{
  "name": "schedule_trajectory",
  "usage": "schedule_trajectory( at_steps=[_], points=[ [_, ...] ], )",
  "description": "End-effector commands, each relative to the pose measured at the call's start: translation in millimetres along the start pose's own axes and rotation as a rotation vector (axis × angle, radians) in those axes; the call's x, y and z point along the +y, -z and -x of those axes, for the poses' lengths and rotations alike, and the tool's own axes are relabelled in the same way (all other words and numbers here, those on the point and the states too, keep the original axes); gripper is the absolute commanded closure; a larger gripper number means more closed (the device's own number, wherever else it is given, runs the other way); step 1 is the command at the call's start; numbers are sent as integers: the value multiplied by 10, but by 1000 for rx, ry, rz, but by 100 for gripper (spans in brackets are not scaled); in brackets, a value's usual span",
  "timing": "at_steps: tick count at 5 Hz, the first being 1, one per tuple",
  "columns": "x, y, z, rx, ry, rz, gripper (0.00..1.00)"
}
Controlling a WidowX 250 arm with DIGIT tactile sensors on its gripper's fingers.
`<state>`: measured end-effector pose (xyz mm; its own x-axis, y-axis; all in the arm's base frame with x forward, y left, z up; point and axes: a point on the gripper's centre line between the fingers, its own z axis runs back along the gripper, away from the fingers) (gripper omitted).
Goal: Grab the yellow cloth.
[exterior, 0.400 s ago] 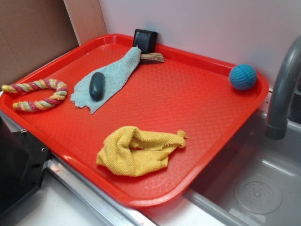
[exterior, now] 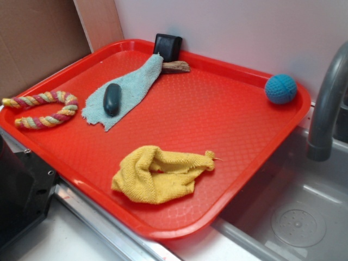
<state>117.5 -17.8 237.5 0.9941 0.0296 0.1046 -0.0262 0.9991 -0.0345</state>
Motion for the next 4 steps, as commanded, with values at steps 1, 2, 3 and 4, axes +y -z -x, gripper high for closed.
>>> schedule_trajectory(
  at_steps=[1,2,3,4],
  points=[
    [-389,955,-61,-35,235,23,0],
    [-626,1285,-73,-8,330,59,0],
    [-831,1397,-30,-22,415,63,0],
    [-1036,1496,-14,-20,528,85,0]
  ],
)
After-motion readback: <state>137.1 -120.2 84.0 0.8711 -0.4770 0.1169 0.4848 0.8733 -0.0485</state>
